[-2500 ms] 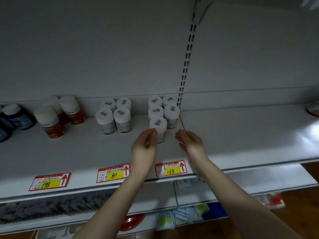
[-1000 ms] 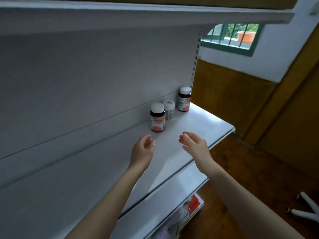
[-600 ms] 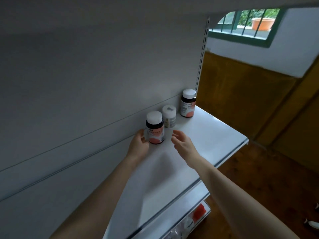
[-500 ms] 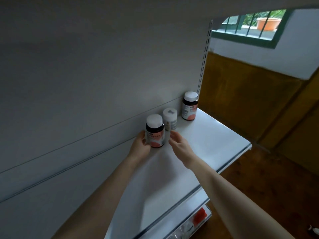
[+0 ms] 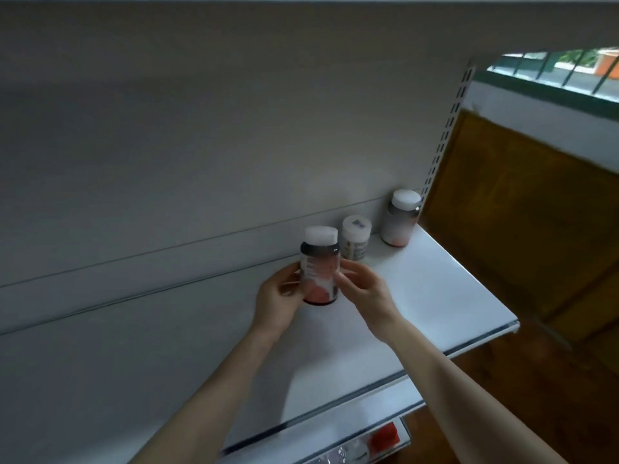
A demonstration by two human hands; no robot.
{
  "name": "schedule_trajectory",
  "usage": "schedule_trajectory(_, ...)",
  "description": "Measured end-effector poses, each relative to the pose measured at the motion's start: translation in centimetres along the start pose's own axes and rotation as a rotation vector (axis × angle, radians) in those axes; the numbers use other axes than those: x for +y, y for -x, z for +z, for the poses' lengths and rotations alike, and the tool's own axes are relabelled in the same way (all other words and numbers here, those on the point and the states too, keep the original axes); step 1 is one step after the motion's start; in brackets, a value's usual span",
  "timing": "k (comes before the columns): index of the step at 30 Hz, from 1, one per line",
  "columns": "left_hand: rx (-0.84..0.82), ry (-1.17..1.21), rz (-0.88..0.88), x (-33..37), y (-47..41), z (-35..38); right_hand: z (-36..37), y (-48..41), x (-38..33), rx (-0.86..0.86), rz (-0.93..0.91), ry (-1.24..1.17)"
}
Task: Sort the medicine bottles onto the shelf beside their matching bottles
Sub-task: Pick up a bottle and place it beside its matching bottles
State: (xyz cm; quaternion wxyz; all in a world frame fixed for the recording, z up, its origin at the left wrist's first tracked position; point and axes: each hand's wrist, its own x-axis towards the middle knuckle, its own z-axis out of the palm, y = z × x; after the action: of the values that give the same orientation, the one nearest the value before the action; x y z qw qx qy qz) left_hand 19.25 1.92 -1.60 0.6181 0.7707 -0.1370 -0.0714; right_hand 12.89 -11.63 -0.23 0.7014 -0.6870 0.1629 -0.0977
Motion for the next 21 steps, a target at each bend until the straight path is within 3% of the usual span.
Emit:
schedule_trajectory(6,0.196,0.128,-0.006,2.1,4.3,-3.0,2.9,0.9,-1.3,-0.147,-0.013,-0.078)
schedule_trajectory(10,0.319,0.106,-0.064,2.1,7.7,-7.5,7.5,2.3,-1.2,-0.349,-0.013,-0.085)
schedule_trajectory(21,0.685,0.057,-0.059,1.3,21.9,-24.8,27.4,11.3,-1.7,-0.760,-0.011,-0.082)
